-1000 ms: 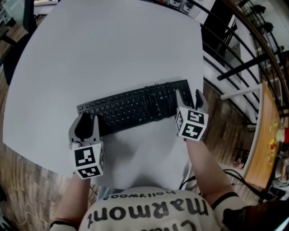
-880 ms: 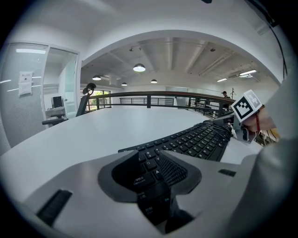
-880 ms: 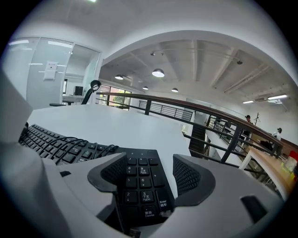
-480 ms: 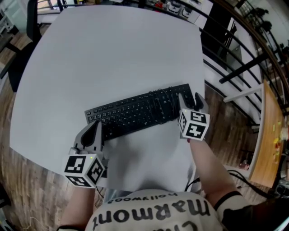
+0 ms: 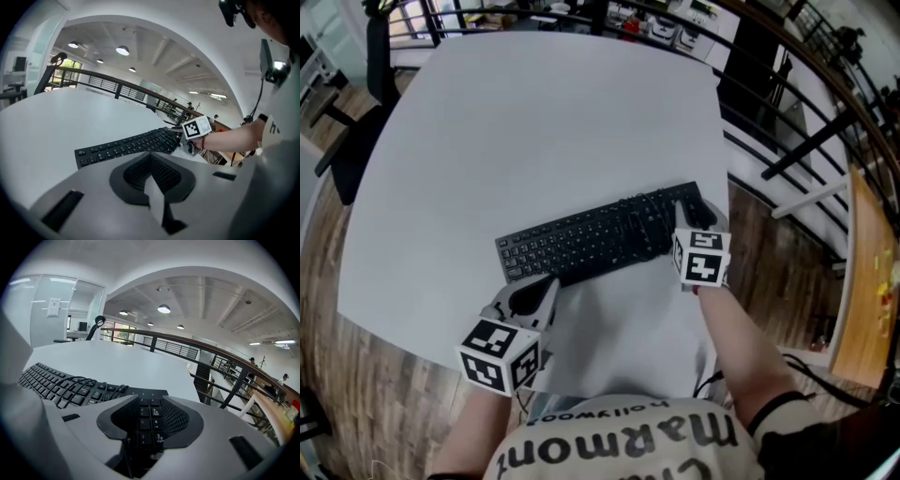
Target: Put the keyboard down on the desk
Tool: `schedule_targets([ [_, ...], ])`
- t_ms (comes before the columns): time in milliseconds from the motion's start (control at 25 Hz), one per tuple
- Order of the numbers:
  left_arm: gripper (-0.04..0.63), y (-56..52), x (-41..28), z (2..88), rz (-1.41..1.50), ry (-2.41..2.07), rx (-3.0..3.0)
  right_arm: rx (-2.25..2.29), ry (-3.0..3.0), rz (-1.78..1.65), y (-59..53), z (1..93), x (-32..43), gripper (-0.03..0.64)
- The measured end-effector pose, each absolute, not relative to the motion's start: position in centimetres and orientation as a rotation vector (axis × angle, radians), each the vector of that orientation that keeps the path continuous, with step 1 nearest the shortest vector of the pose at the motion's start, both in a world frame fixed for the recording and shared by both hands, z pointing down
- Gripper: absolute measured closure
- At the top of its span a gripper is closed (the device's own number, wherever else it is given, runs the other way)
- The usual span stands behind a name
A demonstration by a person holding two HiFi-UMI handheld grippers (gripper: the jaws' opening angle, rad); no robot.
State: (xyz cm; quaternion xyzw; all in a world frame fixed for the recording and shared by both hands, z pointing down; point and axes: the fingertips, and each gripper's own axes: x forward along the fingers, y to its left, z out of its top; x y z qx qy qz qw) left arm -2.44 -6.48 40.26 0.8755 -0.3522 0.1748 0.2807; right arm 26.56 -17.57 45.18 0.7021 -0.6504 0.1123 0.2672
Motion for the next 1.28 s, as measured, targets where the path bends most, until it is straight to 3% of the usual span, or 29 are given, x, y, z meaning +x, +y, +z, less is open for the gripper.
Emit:
schedule_targets([
  [400,0.589,-3.8,-3.1,39.0,0.441,-0.856,2.352,1.821,-1.756,0.386,-17.9,45.6,24.9,0.566],
  [760,0.591,-1.7,-4.8,36.3,0.468,-0.846,2.471,1.852,-1.873,0.525,-16.0,42.3,22.4,0.580],
  [1280,0.591,3.6,-8.0,33.8,0.372,-1.026,2.386,1.982,-2.035,0.595,-4.8,37.1,19.0,0.575],
])
